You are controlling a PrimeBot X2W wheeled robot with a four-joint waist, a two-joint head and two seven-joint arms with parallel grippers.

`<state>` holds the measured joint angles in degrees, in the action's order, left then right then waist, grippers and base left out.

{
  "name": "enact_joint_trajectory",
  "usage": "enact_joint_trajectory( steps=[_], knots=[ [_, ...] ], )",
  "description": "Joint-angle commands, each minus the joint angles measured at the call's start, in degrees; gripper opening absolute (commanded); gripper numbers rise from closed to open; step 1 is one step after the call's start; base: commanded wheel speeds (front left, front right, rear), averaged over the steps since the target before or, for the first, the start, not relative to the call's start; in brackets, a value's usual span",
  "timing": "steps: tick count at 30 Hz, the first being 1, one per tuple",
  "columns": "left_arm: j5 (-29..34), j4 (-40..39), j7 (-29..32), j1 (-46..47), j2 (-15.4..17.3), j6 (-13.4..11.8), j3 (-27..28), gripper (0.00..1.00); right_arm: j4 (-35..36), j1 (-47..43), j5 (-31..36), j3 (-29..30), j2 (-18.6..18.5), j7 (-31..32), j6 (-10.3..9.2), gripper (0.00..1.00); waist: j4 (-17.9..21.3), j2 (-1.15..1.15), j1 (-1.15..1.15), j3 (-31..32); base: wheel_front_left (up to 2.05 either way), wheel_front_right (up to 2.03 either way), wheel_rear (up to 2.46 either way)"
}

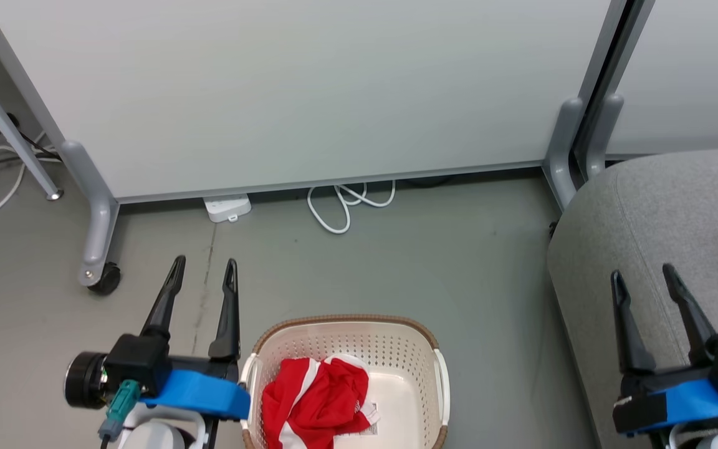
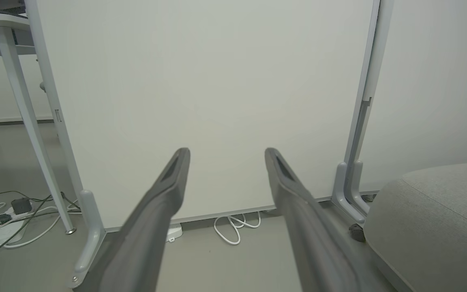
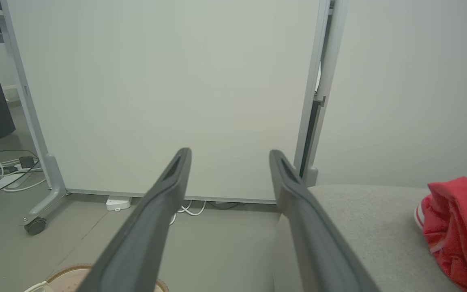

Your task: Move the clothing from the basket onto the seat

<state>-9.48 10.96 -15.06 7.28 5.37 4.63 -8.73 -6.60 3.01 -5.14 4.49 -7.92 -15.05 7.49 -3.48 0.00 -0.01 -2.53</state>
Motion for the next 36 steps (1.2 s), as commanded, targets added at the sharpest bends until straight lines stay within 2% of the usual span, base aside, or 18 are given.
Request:
enact_joint_trajectory(
  steps=[1, 14, 24, 30, 36],
  knots=[
    [0.59, -0.17, -0.17, -1.17, -0.24, 0.42, 0.8, 1.0, -0.3, -1.39, -0.32, 0.15, 0.6, -0.2, 0.01, 1.0, -0.3, 0.0, 0.01, 0.98, 0.0, 0.0, 0.0],
    [2.5, 1.34, -0.17, -4.48, -1.95, 2.39, 3.81, 1.0, -1.86, -5.65, -1.55, -0.52, 3.19, -0.2, 0.01, 1.0, -0.29, 0.0, 0.01, 1.83, 0.0, 0.0, 0.0],
    [2.87, 1.55, -0.17, -4.51, -2.37, 2.82, 4.41, 1.0, -2.35, -5.16, -1.67, -0.9, 3.44, -0.2, 0.01, 1.0, 0.31, 0.0, 0.01, 1.59, 0.0, 0.0, 0.0],
    [3.09, 2.58, -0.17, -1.95, -2.45, 2.99, 2.71, 1.0, -2.07, -3.78, -1.75, -1.14, 3.25, -0.2, 0.01, 1.0, 0.81, 0.0, 0.01, 0.39, 0.0, 0.0, 0.0],
    [3.17, 5.76, -0.16, 3.38, -1.2, 2.83, -2.57, 1.0, -1.46, -1.14, -1.76, -2.55, 2.68, -0.2, 0.01, 1.0, 2.54, 0.0, 0.01, -3.13, 0.0, 0.0, 0.0]
  ],
)
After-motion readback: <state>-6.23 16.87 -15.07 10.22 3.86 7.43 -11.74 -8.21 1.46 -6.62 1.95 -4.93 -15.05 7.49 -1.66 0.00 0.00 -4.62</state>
